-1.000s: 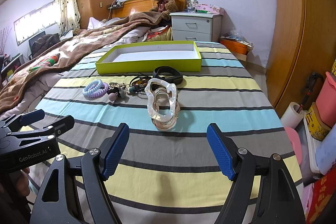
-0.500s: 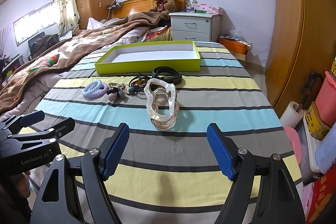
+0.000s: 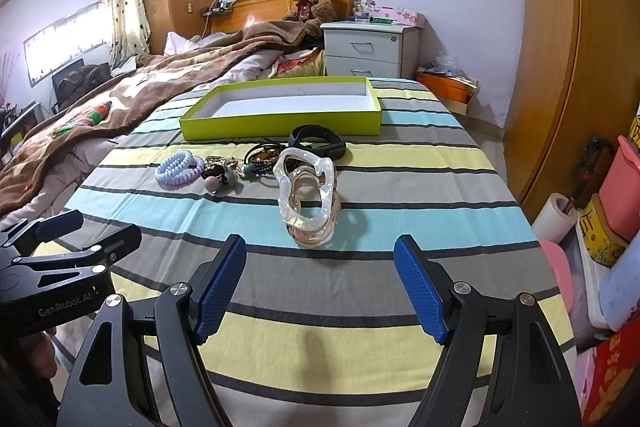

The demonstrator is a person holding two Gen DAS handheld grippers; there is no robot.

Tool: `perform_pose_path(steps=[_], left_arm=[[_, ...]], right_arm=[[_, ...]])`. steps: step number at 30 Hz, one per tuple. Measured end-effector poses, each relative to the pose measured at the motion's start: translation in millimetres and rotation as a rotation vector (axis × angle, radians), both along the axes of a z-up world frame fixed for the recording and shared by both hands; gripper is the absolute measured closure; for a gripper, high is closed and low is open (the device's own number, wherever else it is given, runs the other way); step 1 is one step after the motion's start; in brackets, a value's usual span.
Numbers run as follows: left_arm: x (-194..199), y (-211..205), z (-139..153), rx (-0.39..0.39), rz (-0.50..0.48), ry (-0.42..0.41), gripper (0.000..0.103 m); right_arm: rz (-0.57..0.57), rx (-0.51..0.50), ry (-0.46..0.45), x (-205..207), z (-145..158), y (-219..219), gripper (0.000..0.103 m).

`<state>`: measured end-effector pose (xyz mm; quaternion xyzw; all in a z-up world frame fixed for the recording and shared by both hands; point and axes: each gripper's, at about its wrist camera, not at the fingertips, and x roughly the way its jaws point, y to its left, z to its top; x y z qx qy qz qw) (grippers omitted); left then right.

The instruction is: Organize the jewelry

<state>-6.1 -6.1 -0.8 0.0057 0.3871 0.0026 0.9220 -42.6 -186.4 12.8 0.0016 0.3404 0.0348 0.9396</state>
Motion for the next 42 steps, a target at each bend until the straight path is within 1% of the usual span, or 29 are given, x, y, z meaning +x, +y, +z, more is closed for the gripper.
perform_pose_path(steps=[25,31,36,39,42], left_arm=[[1.4,-0.5,-0.6,0.001,-0.002,0.007,0.013],[6.0,0.7,-1.7,-0.003,-0.006,0.025,0.013],[13.3,3.8,-1.5,-0.014,-0.021,0.037,0.013],[19.9,9.9,-1.3,-0.026,-0.025,0.046,0.013],[28.3,17.1,-0.6,-0.037,-0.018,0.055,0.013]], right_arm=[[-0.001,-0.014,0.002,4.7,-2.4,6.3,0.027],[-0.001,-0.015,-0.002,8.9,0.4,5.5,0.027],[-0.008,0.006,-0.011,21.3,6.5,-5.5,0.027],[-0.021,0.002,-0.006,34.3,8.9,-12.1,0.027],[-0.022,0.014,0.020,48.7,6.7,-15.7,0.027]])
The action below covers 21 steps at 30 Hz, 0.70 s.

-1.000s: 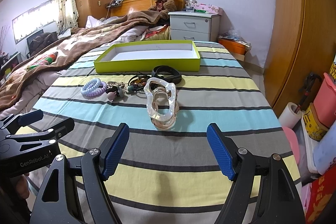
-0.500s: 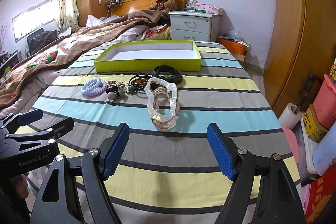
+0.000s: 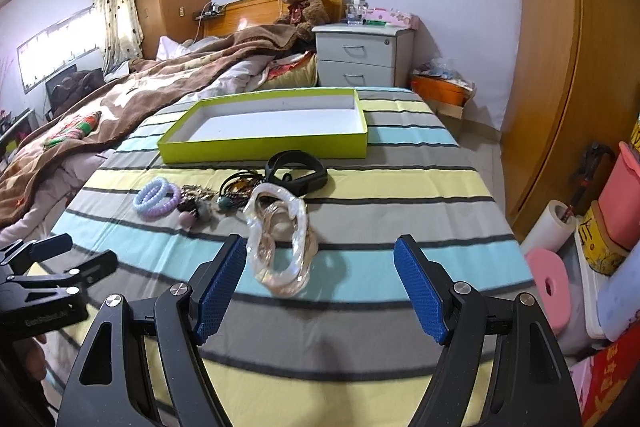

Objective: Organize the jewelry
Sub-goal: 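Grasp the clear claw clip with the right tool while the left tool grasps the light-blue coil hair tie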

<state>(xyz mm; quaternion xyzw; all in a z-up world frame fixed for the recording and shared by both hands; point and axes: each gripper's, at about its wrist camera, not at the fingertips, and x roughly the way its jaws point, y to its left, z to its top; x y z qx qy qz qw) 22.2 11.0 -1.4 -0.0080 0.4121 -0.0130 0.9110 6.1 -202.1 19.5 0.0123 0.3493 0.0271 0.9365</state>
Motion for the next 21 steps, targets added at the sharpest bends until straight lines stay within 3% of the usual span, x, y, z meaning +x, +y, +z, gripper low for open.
perform_pose_path(steps=[8,11,14,19,21], left_arm=[[26.5,19.0,-3.9,-0.009,0.019,0.046,0.014],[34.6,27.0,-5.3,-0.055,0.023,0.067,0.014],[42.4,34.2,-6.3,-0.093,0.027,0.084,0.014],[55.4,37.5,-6.7,-0.125,0.015,0.112,0.017],[60.4,38.4,-6.3,-0.146,0.006,0.121,0.019]], right_arm=[[0.034,0.061,0.110,34.2,-17.8,-4.6,0.027],[0.042,0.082,0.132,42.2,-21.7,-5.6,0.029],[0.064,0.091,0.145,47.4,-22.0,-3.3,0.035],[0.086,0.094,0.193,59.2,-26.2,-1.6,0.058],[0.098,0.090,0.212,62.4,-29.8,0.5,0.061]])
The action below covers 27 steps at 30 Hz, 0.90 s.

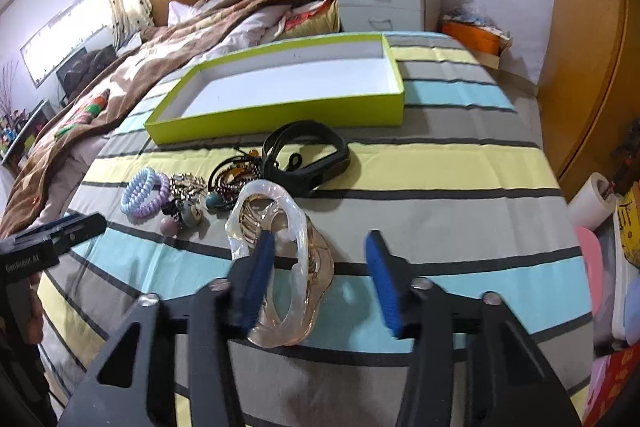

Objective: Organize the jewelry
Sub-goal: 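Grasp the clear claw clip with the right tool while the left tool grasps the light-blue coil hair tie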

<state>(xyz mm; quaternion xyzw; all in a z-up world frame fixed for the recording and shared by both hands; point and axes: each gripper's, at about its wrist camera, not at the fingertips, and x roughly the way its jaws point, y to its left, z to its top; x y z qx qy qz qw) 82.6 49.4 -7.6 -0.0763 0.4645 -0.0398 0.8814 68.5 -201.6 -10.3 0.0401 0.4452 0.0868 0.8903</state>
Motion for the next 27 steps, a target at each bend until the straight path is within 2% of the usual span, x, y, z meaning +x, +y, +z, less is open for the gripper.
perform_pose_path(steps=[2,4,5,10,14,19,21,27], left_arm=[[5.3,1.9,1.2,-0.011,0.002,0.000,0.022],[10.7,2.4,1.3,-0.008,0.000,0.005,0.023],[13.8,2.4,0.5,-0.010,-0.001,0.011,0.023],[27.0,8.0,-8.3,-0.022,0.020,0.053,0.033],[35.0,10.2,-12.1,-0.037,0.028,0.071,0.035],[48.2,8.8,-13.5,-0.023,0.035,0.074,0.051],[52.4,4.7,-12.9,0.002,0.022,0.069,0.054],[58.2,-7.2,-13.1,0.057,-0.029,0.063,0.055]], right_arm=[[0.012,-0.007,0.016,3.3,-2.8,1.6,0.067],[0.013,-0.017,0.021,5.0,-4.0,2.8,0.084],[0.011,-0.018,0.021,5.2,-4.1,2.5,0.085],[0.013,-0.050,0.013,4.7,-3.8,3.1,0.085],[0.012,-0.109,0.003,4.3,-2.6,5.2,0.085],[0.019,-0.131,0.002,4.3,-3.3,5.9,0.085],[0.021,-0.137,0.004,4.5,-3.8,5.8,0.085],[0.020,-0.135,0.003,5.6,-5.1,6.1,0.085]])
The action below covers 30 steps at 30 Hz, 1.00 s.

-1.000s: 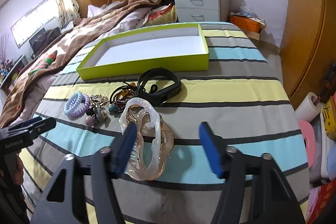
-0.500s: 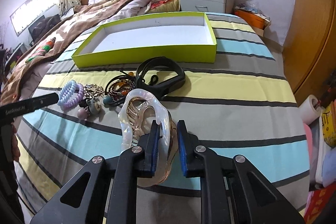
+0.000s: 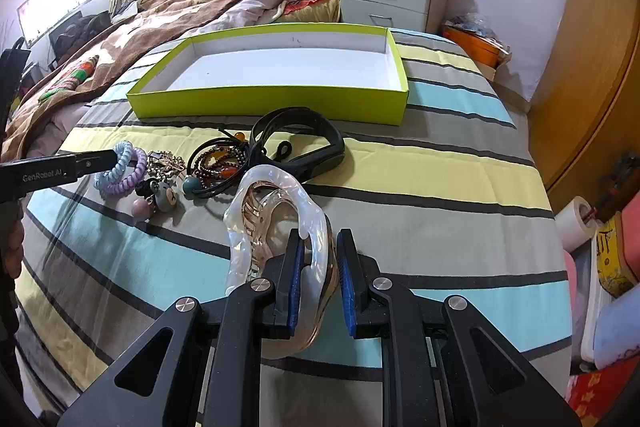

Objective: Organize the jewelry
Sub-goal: 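Grasp the clear claw clip with the right tool while the left tool grasps the light-blue coil hair tie, then carry both items over the green box while the left tool releases the blue coil inside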

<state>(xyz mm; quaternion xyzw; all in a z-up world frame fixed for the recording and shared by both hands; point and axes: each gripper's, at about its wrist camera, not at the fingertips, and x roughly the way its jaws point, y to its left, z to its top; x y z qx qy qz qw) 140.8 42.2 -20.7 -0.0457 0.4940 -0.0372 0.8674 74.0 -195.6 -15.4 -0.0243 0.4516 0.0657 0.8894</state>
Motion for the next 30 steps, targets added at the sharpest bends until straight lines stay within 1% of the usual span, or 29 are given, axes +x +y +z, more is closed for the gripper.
perform_pose_path(steps=[3,5,7,8,10,14,15,16,21,30], left_arm=[[1.7,-6.2,-0.9,0.036,-0.032,0.002,0.057],[3.1,-10.5,0.2,0.052,-0.046,0.005,0.064],[2.3,-12.9,1.4,0.051,-0.056,0.005,0.074],[2.1,-13.4,1.4,0.053,-0.060,0.003,0.076],[0.7,-14.9,2.2,0.047,-0.075,0.003,0.084],[-1.4,-11.6,3.1,0.024,-0.076,-0.002,0.085],[-2.2,-10.1,3.5,0.013,-0.070,-0.003,0.087],[-3.1,-8.9,4.3,0.006,-0.067,-0.008,0.092],[-9.7,-3.9,14.5,-0.019,-0.058,-0.045,0.093],[-14.8,-0.6,23.5,-0.041,-0.047,-0.070,0.093]], right_arm=[[-0.001,-0.006,-0.004,0.7,-0.8,1.1,0.085],[-0.001,-0.006,-0.004,0.6,-1.0,1.1,0.085],[-0.002,-0.006,-0.004,0.7,-0.7,1.1,0.085],[-0.002,-0.007,-0.004,0.8,-0.7,1.1,0.085],[-0.002,-0.007,-0.005,0.7,-0.7,1.0,0.085],[-0.009,-0.002,-0.009,0.5,-0.7,0.4,0.085],[-0.010,0.000,-0.010,-0.1,-0.8,-0.6,0.085],[-0.011,0.001,-0.011,0.0,-0.6,-0.5,0.085],[-0.017,0.008,-0.017,-1.9,-1.0,-3.0,0.086],[-0.024,0.019,-0.040,-8.5,6.8,-6.2,0.087]])
